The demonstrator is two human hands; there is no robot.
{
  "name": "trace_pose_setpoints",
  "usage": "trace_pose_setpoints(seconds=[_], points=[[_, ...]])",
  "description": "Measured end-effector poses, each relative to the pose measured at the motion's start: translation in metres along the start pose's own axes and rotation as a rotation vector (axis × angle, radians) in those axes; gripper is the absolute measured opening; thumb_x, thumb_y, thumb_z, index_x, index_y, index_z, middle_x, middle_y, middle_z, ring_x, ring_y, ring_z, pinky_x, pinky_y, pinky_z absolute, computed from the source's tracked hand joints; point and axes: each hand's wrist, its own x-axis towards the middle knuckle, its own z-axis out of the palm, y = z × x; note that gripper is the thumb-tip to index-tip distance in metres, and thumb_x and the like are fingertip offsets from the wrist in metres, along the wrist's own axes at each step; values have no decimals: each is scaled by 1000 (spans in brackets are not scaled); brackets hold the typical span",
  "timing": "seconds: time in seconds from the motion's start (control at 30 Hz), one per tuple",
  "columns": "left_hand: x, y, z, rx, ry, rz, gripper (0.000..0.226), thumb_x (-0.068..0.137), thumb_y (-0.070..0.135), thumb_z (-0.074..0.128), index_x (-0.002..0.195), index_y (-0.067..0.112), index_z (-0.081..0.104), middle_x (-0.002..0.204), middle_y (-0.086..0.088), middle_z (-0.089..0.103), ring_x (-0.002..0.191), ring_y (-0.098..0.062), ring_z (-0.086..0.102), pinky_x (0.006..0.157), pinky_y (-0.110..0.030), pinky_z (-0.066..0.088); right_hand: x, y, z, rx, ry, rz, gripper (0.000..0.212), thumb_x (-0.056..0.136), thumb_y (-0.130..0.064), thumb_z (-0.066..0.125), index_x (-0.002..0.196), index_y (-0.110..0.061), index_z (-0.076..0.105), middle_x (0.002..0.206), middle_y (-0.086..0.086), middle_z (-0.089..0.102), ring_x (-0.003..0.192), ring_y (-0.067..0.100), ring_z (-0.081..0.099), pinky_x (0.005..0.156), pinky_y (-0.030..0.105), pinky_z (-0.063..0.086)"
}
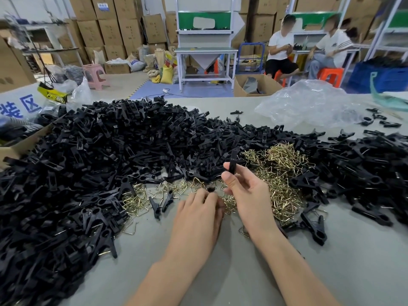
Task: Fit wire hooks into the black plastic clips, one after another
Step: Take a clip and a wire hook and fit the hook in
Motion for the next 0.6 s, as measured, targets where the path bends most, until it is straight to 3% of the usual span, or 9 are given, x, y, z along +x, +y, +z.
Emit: trace_pose_setpoints(seconds=[0.17, 0.27, 0.37, 0.6], points=[[3, -3, -8, -136, 108, -56, 6, 99, 29, 52, 95, 26, 55, 92, 13, 59, 89, -11, 56, 81, -28, 41, -2, -2, 0, -31, -93, -14, 17, 82, -49, 70, 98, -56, 71, 81, -21, 70, 83, 4, 67, 81, 22, 56], [3, -2, -11, -437, 166, -211, 10, 94, 34, 54, 86, 32, 50, 83, 16, 63, 77, -2, 58, 67, -15, 42, -5, -7, 3, 0, -163, 0, 17, 88, -38, 73, 104, -45, 73, 90, -9, 75, 93, 16, 73, 84, 29, 59], [7, -2, -14, -679, 246, -333, 15, 95, 28, 59, 83, 33, 51, 78, 15, 68, 59, -4, 61, 52, -15, 45, -6, -11, 5, 107, -195, 61, 18, 90, -21, 75, 106, -30, 76, 90, 1, 76, 91, 21, 76, 76, 26, 60], [10, -8, -15, -696, 285, -350, 11, 100, 33, 56, 90, 38, 57, 87, 23, 66, 73, -2, 64, 61, -10, 44, -9, -15, 7, 134, -274, 114, 19, 89, -16, 74, 105, -26, 77, 90, -3, 75, 91, 16, 75, 77, 25, 60]])
